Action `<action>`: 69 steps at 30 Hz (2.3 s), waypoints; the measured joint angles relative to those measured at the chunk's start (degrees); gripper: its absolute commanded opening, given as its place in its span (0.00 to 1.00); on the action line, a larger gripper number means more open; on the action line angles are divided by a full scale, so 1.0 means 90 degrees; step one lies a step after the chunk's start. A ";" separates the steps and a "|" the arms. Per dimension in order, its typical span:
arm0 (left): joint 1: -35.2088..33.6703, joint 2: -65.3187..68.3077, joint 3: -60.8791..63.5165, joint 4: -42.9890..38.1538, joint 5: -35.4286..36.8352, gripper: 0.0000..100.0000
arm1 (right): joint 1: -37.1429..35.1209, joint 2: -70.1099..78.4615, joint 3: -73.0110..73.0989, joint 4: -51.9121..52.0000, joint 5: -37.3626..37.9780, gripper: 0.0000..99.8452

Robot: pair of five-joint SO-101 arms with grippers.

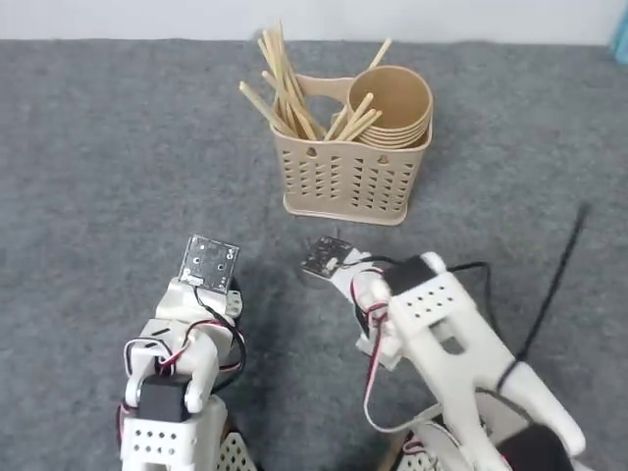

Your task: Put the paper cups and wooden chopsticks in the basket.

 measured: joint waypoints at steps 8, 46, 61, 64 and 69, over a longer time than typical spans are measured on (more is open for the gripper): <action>0.0000 0.0000 0.0000 0.0000 0.0000 0.01 | -0.0029 0.0938 0.0107 -0.0811 -0.0020 0.13; 0.0000 0.0000 0.0000 0.0000 -0.0010 0.01 | 0.0821 -0.4151 -0.1416 0.1241 -0.1934 0.01; 0.0000 0.0000 0.0000 0.0000 -0.0010 0.01 | 0.0840 -0.5665 -0.1924 -0.0977 -0.3946 0.01; 0.0000 0.0000 0.0000 0.0039 -0.0010 0.01 | 0.0840 -0.5665 -0.1924 -0.1973 -0.4269 0.01; 0.0000 0.0000 0.0000 0.0039 -0.0010 0.01 | 0.0850 -0.5499 -0.1963 -0.3985 -0.4396 0.01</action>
